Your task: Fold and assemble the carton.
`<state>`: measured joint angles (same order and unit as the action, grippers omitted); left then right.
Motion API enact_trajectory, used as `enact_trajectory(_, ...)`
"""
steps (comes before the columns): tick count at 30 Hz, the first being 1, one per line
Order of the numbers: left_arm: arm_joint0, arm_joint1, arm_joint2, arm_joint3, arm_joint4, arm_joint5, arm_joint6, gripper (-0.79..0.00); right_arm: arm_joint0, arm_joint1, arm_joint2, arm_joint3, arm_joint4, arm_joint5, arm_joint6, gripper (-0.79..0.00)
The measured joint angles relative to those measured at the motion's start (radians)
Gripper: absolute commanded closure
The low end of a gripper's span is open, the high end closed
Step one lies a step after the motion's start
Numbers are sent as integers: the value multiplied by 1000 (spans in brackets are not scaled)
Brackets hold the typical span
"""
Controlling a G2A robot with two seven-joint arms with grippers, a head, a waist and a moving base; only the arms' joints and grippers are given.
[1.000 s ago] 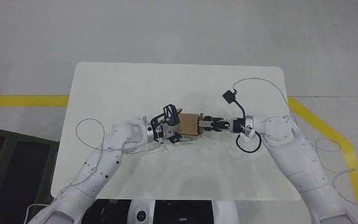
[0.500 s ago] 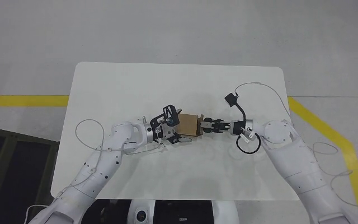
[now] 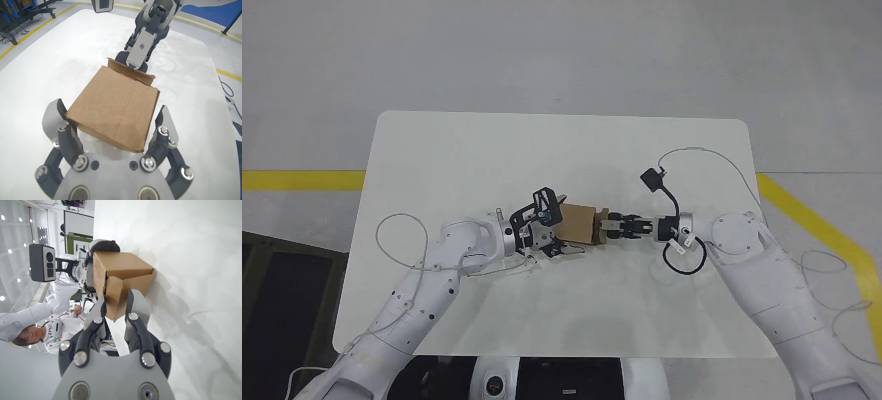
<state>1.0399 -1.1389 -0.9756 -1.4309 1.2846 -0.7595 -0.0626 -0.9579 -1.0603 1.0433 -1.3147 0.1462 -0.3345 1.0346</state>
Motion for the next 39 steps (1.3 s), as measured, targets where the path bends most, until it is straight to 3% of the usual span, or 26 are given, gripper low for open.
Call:
enact_trajectory(4,2,0,-3,1,0,-1,1,-785,5,0,-4,-15,-15,6,12,-160)
enact_trajectory(32,3,-2,-3,-7,1,1,-2,-785,66,-13,-55,-11,-67,20,44,-95)
enact_trajectory(39,0,-4,2,-6,0,0,-2,-785,82,-20,-70,-6,-53,9,40,-120)
